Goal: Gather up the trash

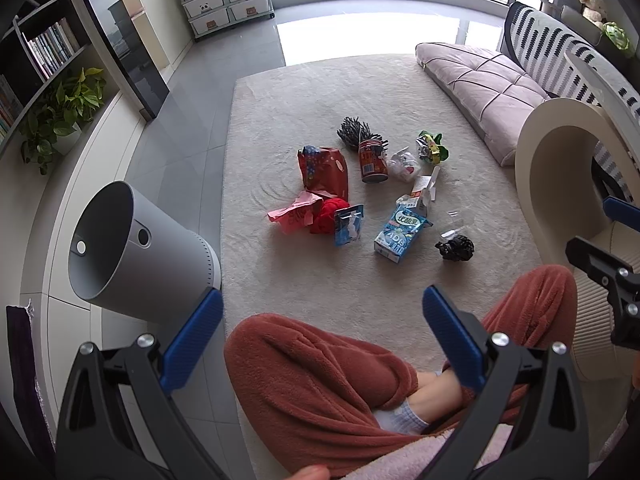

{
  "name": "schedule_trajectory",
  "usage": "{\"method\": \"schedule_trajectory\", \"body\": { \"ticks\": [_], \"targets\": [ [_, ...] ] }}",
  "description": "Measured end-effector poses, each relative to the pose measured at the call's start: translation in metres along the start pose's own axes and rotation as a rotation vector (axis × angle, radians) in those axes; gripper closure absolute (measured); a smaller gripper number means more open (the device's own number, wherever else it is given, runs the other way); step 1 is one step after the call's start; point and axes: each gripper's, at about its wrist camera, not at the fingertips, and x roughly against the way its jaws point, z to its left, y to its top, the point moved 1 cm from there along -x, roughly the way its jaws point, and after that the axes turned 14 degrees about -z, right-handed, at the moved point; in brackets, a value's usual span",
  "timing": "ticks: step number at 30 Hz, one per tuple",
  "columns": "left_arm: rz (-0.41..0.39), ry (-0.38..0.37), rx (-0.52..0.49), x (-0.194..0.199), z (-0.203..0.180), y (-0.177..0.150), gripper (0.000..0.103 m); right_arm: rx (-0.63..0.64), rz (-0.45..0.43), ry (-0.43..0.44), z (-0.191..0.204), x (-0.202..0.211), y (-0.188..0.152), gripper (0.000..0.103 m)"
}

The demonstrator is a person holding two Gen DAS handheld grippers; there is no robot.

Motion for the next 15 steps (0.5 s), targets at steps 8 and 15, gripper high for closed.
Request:
{"method": "schedule_trajectory", "body": {
  "ticks": [8,15],
  "targets": [
    [-0.006,-0.004,-0.001,0.0006,0.0014,-0.0014,0.003,-0.002,-0.003,-0.007,-0.0028,0.0009,0.0015,0.011],
    [-0.002,-0.020,-0.002,-0.0046,-0.0016,-0.0016,0.003,-0.003,-0.005,-0.025,-0.0063,-0.0007,-0.0008,0.011]
  ]
}}
